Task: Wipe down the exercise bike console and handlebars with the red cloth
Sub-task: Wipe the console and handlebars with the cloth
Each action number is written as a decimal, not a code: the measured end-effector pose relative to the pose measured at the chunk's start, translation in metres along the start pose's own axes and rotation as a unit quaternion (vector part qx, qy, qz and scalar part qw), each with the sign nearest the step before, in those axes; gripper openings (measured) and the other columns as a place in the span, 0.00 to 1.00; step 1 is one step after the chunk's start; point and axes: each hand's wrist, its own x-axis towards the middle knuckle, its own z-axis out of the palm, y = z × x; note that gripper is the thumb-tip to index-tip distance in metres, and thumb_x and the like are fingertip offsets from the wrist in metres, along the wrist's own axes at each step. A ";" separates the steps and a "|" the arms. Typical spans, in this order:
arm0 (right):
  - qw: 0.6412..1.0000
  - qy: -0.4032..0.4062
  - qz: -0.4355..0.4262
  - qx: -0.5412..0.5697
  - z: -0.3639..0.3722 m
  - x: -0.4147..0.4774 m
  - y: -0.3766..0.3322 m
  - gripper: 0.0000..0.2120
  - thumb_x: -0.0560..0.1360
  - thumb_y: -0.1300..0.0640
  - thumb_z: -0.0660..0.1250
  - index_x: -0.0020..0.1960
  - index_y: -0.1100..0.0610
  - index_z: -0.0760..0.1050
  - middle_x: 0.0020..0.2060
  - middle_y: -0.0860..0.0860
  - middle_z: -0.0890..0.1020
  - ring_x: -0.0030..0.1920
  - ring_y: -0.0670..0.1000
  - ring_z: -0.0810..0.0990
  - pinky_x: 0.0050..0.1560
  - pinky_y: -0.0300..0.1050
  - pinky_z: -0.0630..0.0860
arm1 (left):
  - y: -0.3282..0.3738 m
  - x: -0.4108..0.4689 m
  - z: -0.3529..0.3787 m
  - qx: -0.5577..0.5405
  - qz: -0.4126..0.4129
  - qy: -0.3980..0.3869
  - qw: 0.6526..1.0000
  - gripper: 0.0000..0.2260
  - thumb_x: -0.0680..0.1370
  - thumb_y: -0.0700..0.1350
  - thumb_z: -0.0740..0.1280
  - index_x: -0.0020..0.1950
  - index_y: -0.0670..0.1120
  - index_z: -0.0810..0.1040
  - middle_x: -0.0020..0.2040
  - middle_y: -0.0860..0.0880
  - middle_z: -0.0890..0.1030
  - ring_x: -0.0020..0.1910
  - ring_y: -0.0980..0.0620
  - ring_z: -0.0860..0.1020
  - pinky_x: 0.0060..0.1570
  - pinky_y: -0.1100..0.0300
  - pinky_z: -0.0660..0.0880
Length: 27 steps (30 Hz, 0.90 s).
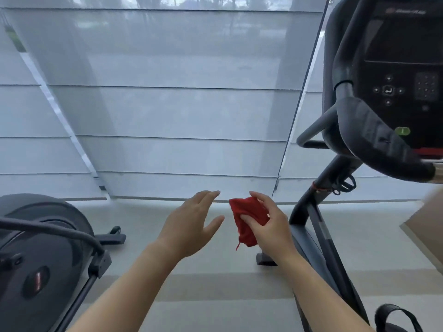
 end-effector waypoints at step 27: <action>0.962 0.259 0.047 -0.074 -0.024 0.229 0.010 0.22 0.71 0.52 0.72 0.59 0.34 0.69 0.52 0.38 0.78 0.52 0.36 0.76 0.42 0.28 0.74 | -0.051 0.333 0.019 -0.080 0.260 -0.053 0.961 0.25 0.78 0.60 0.56 0.73 0.59 0.56 0.72 0.61 0.62 0.62 0.57 0.71 0.51 0.65 0.68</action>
